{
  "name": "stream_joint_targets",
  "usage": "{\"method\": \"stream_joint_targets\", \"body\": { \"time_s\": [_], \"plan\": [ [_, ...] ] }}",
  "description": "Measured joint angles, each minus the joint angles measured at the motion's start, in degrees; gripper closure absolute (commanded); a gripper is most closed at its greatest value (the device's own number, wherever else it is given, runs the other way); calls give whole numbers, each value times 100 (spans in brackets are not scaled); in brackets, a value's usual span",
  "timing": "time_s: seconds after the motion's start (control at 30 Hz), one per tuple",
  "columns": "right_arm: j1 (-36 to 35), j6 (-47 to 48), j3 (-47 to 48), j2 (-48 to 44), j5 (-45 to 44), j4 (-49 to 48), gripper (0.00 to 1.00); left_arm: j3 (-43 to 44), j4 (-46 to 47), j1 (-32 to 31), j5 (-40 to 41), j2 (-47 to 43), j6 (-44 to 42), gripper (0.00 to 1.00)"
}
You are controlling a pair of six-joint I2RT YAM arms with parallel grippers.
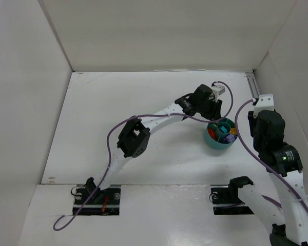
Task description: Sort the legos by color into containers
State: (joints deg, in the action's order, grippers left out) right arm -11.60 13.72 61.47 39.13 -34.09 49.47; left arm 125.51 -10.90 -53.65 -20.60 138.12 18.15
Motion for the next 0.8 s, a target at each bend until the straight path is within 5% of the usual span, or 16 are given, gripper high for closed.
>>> {"method": "stream_joint_targets", "body": {
  "time_s": [0.27, 0.53, 0.8],
  "plan": [
    [0, 7, 0, 0, 0, -2, 71, 15, 0, -2, -15, 0, 9, 69],
    [0, 9, 0, 0, 7, -2, 71, 15, 9, -33, -22, 0, 24, 34],
    [0, 48, 0, 0, 46, -11, 71, 15, 20, -63, -9, 0, -7, 22]
  ]
}}
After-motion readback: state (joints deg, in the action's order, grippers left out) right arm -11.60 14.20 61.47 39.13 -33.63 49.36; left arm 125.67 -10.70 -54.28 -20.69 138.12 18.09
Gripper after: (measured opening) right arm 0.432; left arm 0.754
